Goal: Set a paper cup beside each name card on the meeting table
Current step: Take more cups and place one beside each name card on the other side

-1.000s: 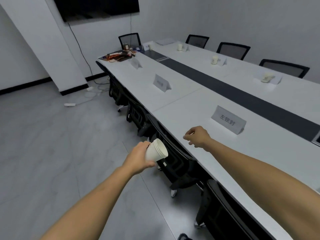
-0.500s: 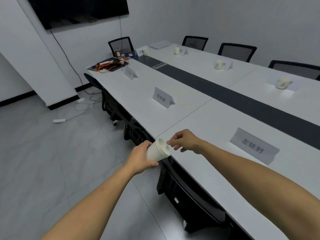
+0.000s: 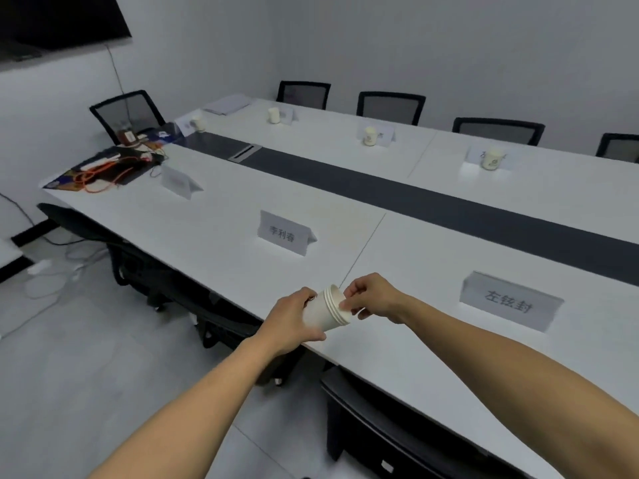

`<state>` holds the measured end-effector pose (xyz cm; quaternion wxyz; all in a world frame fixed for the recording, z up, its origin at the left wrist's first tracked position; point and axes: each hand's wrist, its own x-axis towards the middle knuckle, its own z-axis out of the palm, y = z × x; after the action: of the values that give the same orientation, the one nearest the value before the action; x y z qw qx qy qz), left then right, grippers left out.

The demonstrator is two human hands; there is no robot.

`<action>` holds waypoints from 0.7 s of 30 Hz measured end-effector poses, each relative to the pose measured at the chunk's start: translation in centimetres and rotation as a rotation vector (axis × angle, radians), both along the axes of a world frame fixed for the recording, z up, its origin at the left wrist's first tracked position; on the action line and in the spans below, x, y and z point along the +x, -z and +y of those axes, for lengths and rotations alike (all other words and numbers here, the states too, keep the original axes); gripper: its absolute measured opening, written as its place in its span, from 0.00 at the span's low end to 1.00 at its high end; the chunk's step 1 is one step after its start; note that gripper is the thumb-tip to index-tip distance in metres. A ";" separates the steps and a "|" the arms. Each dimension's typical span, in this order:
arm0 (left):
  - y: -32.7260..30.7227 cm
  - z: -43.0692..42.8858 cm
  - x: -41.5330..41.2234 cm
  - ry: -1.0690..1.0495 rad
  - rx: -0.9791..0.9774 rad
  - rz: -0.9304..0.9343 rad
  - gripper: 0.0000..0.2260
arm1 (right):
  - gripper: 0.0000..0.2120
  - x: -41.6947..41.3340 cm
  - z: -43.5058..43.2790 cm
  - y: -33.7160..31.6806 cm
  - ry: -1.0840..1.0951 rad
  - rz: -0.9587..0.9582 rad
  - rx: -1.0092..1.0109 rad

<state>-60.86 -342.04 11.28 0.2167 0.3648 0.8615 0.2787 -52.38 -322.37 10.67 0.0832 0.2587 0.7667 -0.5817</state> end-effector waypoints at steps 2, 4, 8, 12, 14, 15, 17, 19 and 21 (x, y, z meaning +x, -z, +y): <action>-0.2 1.1 -2.5 0.074 0.009 -0.013 0.32 | 0.05 -1.1 0.5 -0.1 0.089 0.011 -0.003; -0.1 2.3 -3.8 0.135 0.013 -0.020 0.31 | 0.04 -1.3 1.0 -0.2 0.166 0.009 -0.012; 0.3 5.0 -5.2 0.227 0.026 -0.054 0.30 | 0.07 -0.7 2.9 -0.2 0.282 -0.015 -0.013; 0.8 8.2 -5.6 0.284 0.022 -0.086 0.29 | 0.07 0.6 5.3 -0.1 0.383 -0.027 -0.007; 1.0 9.9 -5.7 0.316 0.017 -0.093 0.28 | 0.07 1.3 6.7 -0.2 0.413 -0.039 -0.009; 1.2 11.0 -5.7 0.331 0.010 -0.094 0.28 | 0.06 1.6 7.8 -0.2 0.440 -0.046 -0.004; 1.5 13.0 -6.0 0.348 0.001 -0.081 0.29 | 0.05 2.3 10.2 -0.3 0.502 -0.047 0.020; 1.8 15.0 -6.4 0.351 -0.011 -0.068 0.29 | 0.06 2.8 13.4 -0.9 0.604 -0.025 0.044; 2.0 16.6 -6.8 0.352 -0.034 -0.066 0.29 | 0.06 3.4 16.9 -1.6 0.730 0.004 0.084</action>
<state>-67.70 -325.41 9.29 0.2963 0.4968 0.7815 0.2337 -49.01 -305.50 12.25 -0.1421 0.5172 0.6471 -0.5418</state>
